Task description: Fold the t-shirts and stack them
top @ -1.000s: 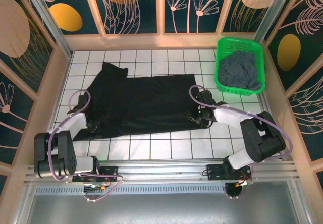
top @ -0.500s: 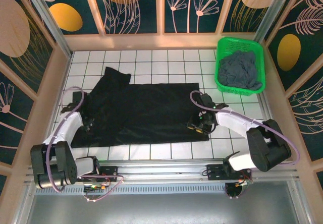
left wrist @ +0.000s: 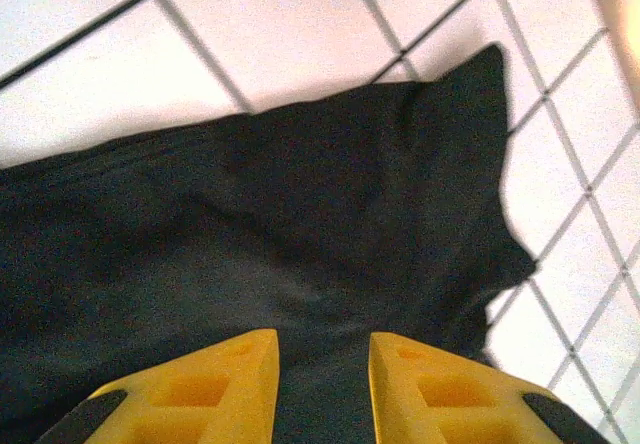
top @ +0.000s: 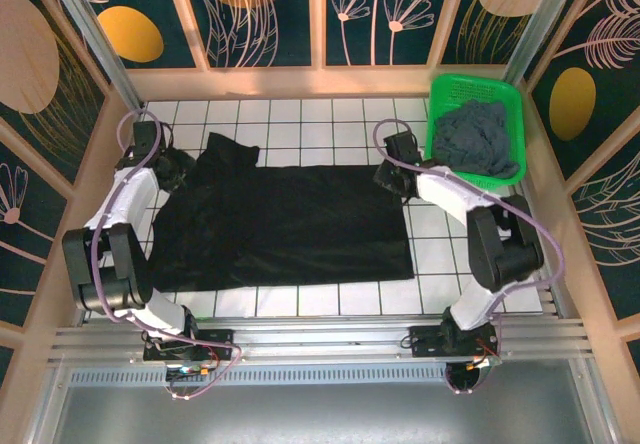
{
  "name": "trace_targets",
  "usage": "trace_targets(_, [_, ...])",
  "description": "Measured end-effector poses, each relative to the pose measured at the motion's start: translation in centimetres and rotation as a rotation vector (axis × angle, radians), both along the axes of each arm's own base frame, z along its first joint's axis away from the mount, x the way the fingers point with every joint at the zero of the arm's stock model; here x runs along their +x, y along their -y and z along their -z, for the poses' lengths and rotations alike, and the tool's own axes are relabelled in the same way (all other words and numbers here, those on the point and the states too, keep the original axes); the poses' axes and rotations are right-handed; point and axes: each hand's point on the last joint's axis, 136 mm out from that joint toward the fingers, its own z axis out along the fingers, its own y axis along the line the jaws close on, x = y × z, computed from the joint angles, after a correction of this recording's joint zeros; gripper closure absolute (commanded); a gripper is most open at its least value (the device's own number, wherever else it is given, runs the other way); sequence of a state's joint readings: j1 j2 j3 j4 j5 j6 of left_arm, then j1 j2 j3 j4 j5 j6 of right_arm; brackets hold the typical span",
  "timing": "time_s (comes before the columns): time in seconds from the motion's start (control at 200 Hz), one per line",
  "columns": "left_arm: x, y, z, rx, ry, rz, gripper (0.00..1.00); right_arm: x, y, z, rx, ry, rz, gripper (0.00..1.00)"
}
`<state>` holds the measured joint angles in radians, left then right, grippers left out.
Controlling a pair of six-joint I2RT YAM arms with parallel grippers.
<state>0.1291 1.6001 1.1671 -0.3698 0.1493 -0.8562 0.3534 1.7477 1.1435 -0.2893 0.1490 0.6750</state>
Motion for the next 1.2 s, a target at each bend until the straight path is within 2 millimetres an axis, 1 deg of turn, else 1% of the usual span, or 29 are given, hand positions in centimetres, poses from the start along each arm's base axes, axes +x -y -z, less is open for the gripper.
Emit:
trace_targets(0.07, [1.5,0.3,-0.3,-0.005,0.03,0.035,0.67,1.7,1.0,0.7,-0.025,-0.001,0.024,0.53])
trace_targets(0.135, [2.3,0.3,-0.4,0.001,0.041,0.054,0.67,2.9,1.5,1.4,-0.041,-0.008,0.037,0.53])
trace_targets(0.19, [2.9,0.3,-0.3,0.008,0.045,0.067,0.67,3.7,1.6,2.1,-0.054,-0.016,0.033,0.53])
trace_targets(0.32, [3.7,0.4,0.8,0.014,0.033,0.088,0.67,4.6,1.3,3.9,-0.072,-0.043,0.016,0.52])
trace_targets(0.42, [4.0,0.3,1.9,0.014,0.014,0.095,0.66,5.1,1.3,4.9,-0.083,-0.058,0.007,0.52])
trace_targets(0.49, [4.3,0.3,2.4,0.017,0.005,0.101,0.65,5.7,1.2,5.2,-0.086,-0.062,0.005,0.52])
trace_targets(0.586, [4.9,0.2,2.7,0.024,0.005,0.107,0.65,6.6,1.2,5.5,-0.092,-0.061,0.0,0.52])
trace_targets(0.786, [6.8,0.0,3.0,0.045,0.019,0.123,0.65,7.0,0.9,5.4,-0.102,-0.062,-0.031,0.5])
trace_targets(0.921, [7.7,0.1,3.6,0.066,0.011,0.133,0.62,7.8,0.6,5.5,-0.109,-0.059,-0.049,0.51])
trace_targets(1.006, [8.3,0.3,4.1,0.075,0.008,0.146,0.6,7.7,0.7,5.6,-0.115,-0.066,-0.055,0.55])
trace_targets(1.061, [8.8,0.5,4.4,0.083,0.003,0.152,0.58,7.6,0.7,5.7,-0.117,-0.071,-0.056,0.66])
trace_targets(1.131, [9.5,0.6,4.9,0.097,-0.001,0.157,0.55,7.6,0.9,5.7,-0.119,-0.076,-0.052,0.75])
trace_targets(1.196, [10.1,0.8,5.3,0.109,-0.005,0.163,0.54,7.6,1.0,5.8,-0.119,-0.079,-0.051,0.88])
